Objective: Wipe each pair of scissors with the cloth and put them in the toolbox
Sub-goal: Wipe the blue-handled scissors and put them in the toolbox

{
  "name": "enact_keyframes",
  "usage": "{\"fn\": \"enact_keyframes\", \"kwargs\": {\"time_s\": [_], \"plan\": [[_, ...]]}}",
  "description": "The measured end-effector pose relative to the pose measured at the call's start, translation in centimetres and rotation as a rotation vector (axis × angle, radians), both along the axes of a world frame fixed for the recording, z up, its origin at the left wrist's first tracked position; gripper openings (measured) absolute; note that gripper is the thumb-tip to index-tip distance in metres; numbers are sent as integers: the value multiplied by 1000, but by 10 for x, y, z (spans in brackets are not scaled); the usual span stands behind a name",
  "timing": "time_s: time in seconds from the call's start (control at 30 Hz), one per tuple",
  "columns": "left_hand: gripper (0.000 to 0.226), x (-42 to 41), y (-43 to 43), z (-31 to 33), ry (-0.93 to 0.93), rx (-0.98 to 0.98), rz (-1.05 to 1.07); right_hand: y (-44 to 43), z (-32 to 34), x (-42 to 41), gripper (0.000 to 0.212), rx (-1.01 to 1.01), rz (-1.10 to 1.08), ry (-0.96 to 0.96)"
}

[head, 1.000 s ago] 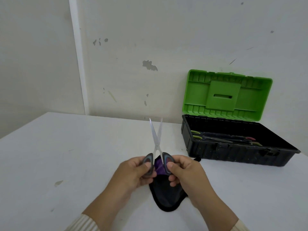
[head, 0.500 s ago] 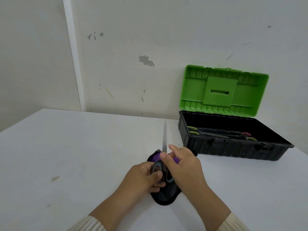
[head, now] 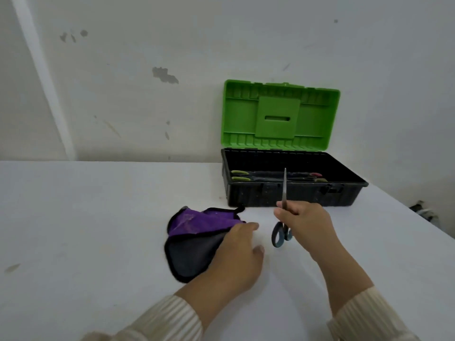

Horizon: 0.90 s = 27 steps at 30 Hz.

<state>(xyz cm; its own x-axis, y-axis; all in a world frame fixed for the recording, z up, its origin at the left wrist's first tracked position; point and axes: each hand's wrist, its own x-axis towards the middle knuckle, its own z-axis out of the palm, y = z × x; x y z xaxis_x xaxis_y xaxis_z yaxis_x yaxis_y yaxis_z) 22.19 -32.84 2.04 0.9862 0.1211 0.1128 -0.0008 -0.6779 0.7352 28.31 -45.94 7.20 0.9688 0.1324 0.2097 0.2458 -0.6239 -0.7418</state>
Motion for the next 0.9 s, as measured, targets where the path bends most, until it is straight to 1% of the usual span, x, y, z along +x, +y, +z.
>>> {"fn": "enact_keyframes", "kwargs": {"time_s": [0.07,0.13,0.2,0.33,0.43,0.5,0.6,0.7,0.77,0.9], "plan": [[49,15,-25,-6,49,228,-30,-22,1,8,18,-62,-20,-8],[51,32,-44,-12,113,371,-55,-41,8,21,18,-105,-43,-38],[56,52,-56,-17,150,422,-65,-55,21,39,16,-201,-52,-119],[62,84,-59,-24,147,481,5,-68,58,88,18,-495,-12,-347],[62,94,-59,-28,122,492,52,-69,74,134,20,-685,6,-392],[62,97,-58,-30,112,497,72,-67,71,165,18,-820,29,-329],[60,100,-58,-33,94,507,98,-63,52,202,15,-1009,117,-152],[59,102,-58,-34,74,504,121,-63,32,227,19,-1041,205,75],[58,103,-58,-35,65,503,127,-62,27,234,23,-1057,272,182],[59,104,-57,-36,71,515,124,-58,27,231,14,-1136,281,257]]}}
